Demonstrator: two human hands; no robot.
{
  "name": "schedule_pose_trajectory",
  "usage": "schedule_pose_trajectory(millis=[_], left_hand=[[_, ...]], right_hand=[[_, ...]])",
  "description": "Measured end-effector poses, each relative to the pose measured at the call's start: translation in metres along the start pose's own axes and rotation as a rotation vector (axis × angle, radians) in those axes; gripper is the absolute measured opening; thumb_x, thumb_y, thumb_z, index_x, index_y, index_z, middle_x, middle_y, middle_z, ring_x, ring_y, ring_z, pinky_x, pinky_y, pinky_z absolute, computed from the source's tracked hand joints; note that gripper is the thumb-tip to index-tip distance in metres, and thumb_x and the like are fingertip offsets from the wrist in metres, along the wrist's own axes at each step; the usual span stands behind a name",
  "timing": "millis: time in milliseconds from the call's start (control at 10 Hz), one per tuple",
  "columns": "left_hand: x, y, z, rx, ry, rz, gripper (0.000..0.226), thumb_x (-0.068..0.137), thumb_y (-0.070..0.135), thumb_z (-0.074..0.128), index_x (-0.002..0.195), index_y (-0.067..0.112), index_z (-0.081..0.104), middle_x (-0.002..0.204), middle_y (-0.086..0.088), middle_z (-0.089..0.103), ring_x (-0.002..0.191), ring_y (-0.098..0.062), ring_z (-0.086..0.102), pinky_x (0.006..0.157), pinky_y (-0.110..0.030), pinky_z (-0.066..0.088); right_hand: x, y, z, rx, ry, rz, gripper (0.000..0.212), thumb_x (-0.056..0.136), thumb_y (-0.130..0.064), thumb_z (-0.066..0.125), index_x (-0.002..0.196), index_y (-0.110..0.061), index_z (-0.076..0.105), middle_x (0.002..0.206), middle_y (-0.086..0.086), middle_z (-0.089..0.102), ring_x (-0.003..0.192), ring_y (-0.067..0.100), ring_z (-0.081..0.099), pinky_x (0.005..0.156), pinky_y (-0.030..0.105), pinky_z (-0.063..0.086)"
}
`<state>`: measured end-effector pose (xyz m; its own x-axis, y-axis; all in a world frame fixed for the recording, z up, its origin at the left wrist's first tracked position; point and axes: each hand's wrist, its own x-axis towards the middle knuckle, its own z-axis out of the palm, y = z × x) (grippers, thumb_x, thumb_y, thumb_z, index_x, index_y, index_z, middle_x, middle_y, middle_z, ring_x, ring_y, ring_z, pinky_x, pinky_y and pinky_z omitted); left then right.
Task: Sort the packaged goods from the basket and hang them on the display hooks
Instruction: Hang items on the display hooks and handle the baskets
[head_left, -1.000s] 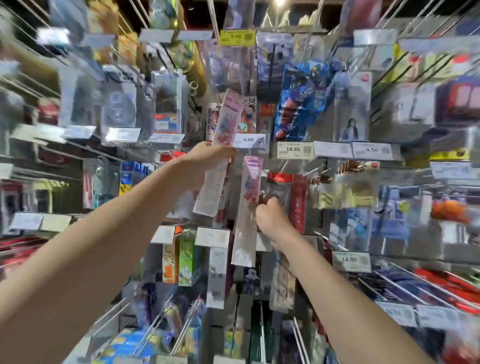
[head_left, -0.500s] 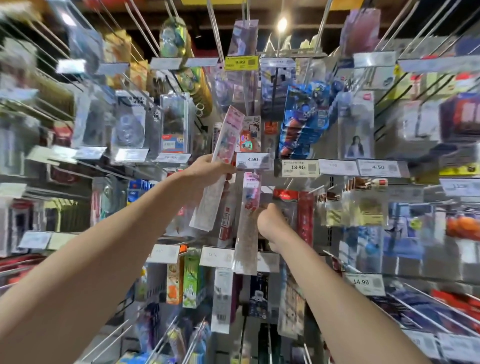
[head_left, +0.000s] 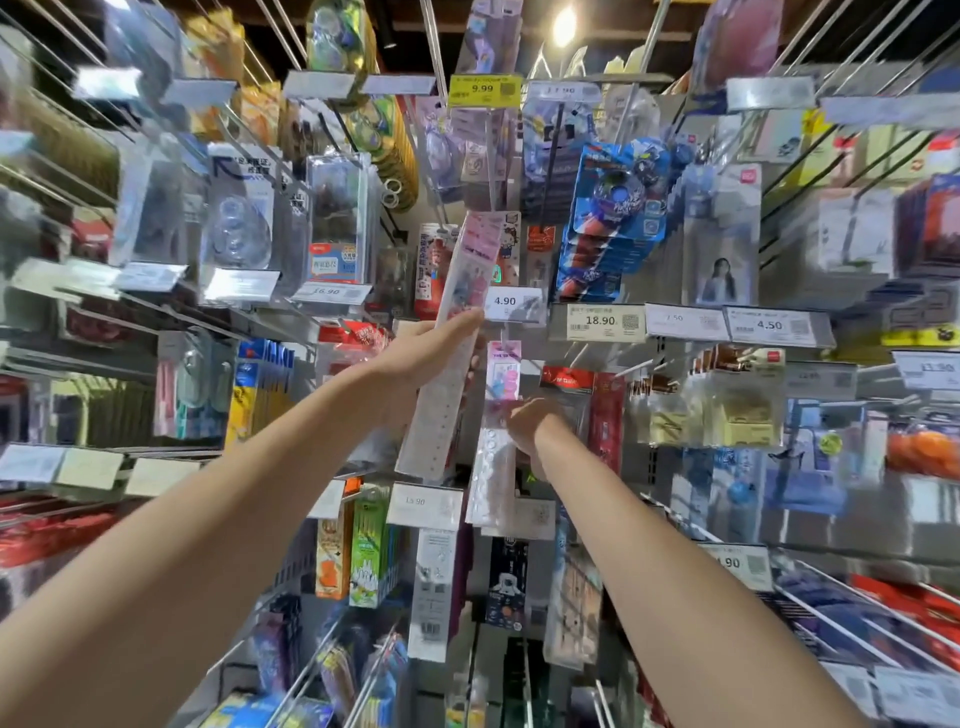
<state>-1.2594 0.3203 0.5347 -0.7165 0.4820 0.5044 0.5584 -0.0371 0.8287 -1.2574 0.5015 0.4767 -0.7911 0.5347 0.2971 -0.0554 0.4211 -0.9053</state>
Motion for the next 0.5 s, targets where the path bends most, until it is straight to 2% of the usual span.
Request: schedule_pose_trajectory(millis=[100, 200, 300, 400, 500], left_hand=[[-0.004, -0.012, 0.001, -0.018, -0.012, 0.01, 0.07, 0.092, 0.073, 0.053, 0.13, 0.015, 0.062, 0.116, -0.002, 0.066, 0.104, -0.021, 0.063, 0.1, -0.045, 0.046], [-0.012, -0.02, -0.002, -0.149, -0.06, -0.03, 0.096, 0.074, 0.082, 0.058, 0.135, 0.007, 0.057, 0.108, -0.021, 0.06, 0.093, -0.027, 0.057, 0.092, -0.053, 0.049], [-0.018, -0.028, -0.009, -0.249, -0.123, -0.078, 0.076, 0.076, 0.065, 0.053, 0.128, 0.009, 0.054, 0.092, -0.011, 0.054, 0.077, -0.021, 0.055, 0.069, -0.038, 0.051], [-0.021, -0.041, -0.014, -0.283, -0.131, -0.112, 0.061, 0.077, 0.05, 0.052, 0.123, 0.009, 0.054, 0.086, -0.009, 0.055, 0.073, -0.022, 0.054, 0.067, -0.038, 0.052], [-0.024, -0.051, -0.016, -0.24, -0.038, -0.117, 0.056, 0.076, 0.044, 0.062, 0.119, 0.008, 0.063, 0.097, -0.01, 0.062, 0.09, -0.028, 0.06, 0.088, -0.049, 0.052]], right_hand=[[0.013, -0.003, 0.006, 0.091, -0.015, 0.048, 0.037, 0.102, -0.012, 0.054, 0.137, 0.0, 0.054, 0.131, 0.016, 0.06, 0.097, 0.02, 0.052, 0.083, 0.03, 0.052], [0.033, 0.005, 0.015, 0.132, -0.031, 0.11, 0.036, 0.101, -0.01, 0.052, 0.135, 0.001, 0.056, 0.11, 0.009, 0.058, 0.089, 0.019, 0.058, 0.073, 0.028, 0.052], [0.049, 0.012, 0.016, 0.154, -0.059, 0.068, 0.039, 0.096, -0.001, 0.058, 0.134, 0.004, 0.059, 0.108, 0.015, 0.066, 0.08, 0.022, 0.061, 0.065, 0.033, 0.056], [0.044, 0.01, 0.018, 0.031, -0.04, 0.087, 0.039, 0.098, -0.003, 0.056, 0.137, 0.002, 0.056, 0.14, 0.021, 0.059, 0.112, 0.033, 0.064, 0.053, 0.021, 0.045], [0.032, 0.015, 0.018, -0.136, 0.027, 0.058, 0.04, 0.104, -0.012, 0.049, 0.143, -0.001, 0.051, 0.148, 0.016, 0.052, 0.132, 0.03, 0.056, 0.069, 0.02, 0.051]])
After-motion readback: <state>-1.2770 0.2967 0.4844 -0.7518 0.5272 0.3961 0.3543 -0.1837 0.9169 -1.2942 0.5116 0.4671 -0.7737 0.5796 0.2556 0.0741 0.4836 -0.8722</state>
